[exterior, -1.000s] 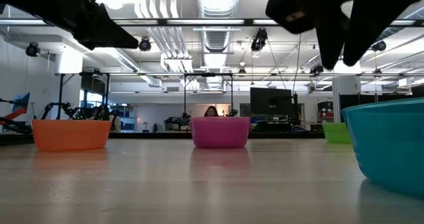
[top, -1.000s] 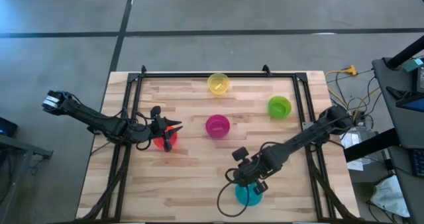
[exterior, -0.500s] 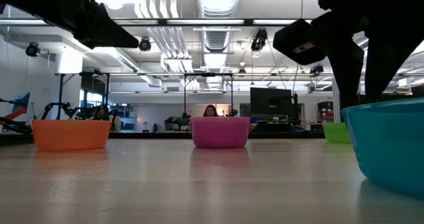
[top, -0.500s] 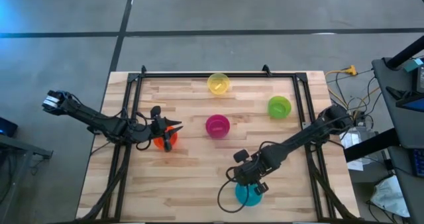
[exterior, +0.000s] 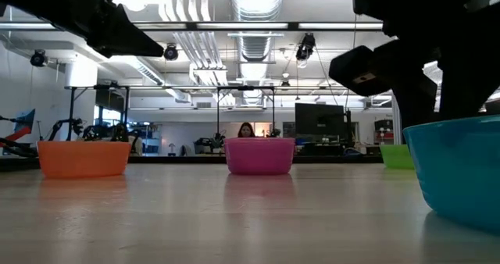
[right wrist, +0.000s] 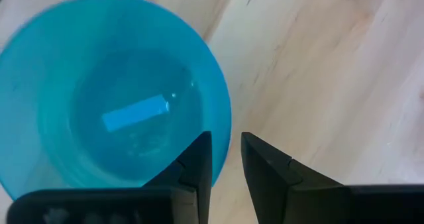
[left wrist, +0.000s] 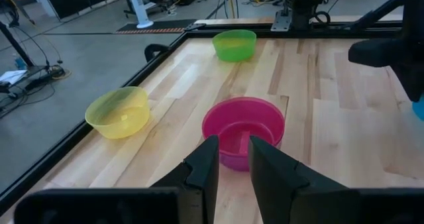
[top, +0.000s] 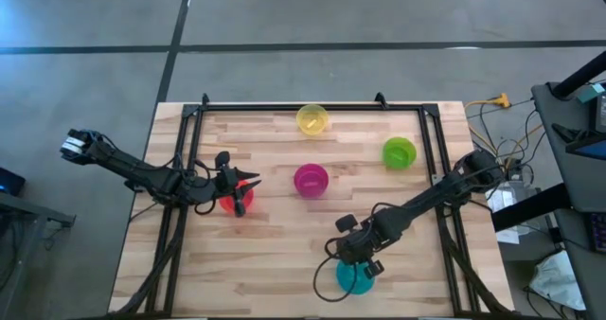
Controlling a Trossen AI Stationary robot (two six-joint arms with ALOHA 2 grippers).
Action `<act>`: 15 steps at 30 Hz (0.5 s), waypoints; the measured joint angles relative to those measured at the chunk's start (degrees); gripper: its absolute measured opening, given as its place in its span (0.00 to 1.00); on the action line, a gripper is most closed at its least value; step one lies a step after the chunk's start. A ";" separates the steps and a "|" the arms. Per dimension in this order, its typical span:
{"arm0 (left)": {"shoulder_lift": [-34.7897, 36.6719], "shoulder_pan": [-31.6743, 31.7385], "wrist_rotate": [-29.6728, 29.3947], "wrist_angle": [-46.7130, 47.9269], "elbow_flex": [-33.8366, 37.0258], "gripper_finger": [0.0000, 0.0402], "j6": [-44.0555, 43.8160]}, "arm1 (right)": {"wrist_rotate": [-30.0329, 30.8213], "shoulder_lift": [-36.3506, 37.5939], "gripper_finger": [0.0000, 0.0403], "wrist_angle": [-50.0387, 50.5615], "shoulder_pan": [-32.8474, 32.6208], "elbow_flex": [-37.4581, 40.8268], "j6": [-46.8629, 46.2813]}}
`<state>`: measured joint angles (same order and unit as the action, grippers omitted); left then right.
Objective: Nest bowls inside each other
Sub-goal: Stack the blue bowl on top of the pink bowl
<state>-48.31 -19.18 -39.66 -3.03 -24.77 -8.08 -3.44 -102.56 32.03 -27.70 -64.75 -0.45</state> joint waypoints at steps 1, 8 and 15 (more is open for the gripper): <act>0.00 0.00 0.00 -0.02 0.00 0.17 0.00 | 0.00 0.00 0.19 0.03 0.00 0.31 0.00; 0.00 0.00 0.00 -0.01 0.00 0.17 -0.02 | -0.02 0.00 0.16 -1.11 0.00 1.65 -1.05; 0.00 0.00 -0.01 -0.01 0.00 0.17 -0.02 | -0.03 0.00 0.06 -1.02 0.00 1.85 -1.03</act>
<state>-48.31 -19.18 -39.67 -3.03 -24.77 -8.10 -3.47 -102.56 31.00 -27.70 -62.90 -1.48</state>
